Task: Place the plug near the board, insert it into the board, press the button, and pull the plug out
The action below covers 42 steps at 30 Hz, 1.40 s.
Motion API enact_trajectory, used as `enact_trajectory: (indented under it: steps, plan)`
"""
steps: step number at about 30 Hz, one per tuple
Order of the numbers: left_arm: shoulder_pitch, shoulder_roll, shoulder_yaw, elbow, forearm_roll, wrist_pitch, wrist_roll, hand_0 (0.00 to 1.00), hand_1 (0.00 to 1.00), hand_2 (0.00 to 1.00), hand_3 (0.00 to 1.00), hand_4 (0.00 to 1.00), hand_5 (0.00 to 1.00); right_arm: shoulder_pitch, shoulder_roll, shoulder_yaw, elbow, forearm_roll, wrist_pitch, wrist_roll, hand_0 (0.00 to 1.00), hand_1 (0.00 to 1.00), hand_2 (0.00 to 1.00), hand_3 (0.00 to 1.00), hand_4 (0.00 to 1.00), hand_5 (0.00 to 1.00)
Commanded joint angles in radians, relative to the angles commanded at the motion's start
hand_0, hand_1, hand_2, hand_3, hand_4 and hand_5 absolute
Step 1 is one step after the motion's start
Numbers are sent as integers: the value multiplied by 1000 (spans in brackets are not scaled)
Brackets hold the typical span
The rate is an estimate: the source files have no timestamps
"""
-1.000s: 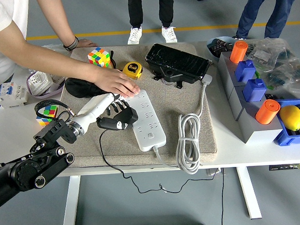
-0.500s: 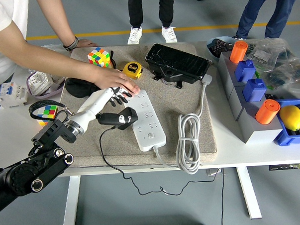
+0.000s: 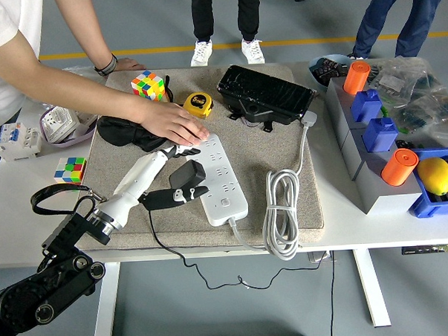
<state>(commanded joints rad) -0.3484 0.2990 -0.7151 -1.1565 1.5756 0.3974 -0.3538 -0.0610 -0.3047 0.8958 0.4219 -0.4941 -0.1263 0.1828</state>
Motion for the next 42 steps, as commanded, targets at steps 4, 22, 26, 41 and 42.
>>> enact_trajectory:
  steps: [4,22,26,41,42]
  plan:
    - [11,-4,-3,12,26,4,1,797,843,848,800,940,838,2,2,1,1,1,-1,3,608,610,563,544,754,242]
    - [18,1,-2,51,91,15,23,809,857,862,797,931,845,2,2,-3,4,2,-1,6,609,610,563,544,755,241]
    - [12,0,1,62,113,13,38,812,862,867,801,931,846,3,2,-2,5,2,0,7,605,610,563,544,756,239]
    - [4,-5,13,61,126,10,52,810,860,863,800,929,845,0,2,-3,5,2,0,8,607,609,562,544,754,239]
    - [3,-5,13,59,126,10,52,810,860,863,800,929,845,0,1,-3,5,2,0,8,607,609,562,544,754,239]
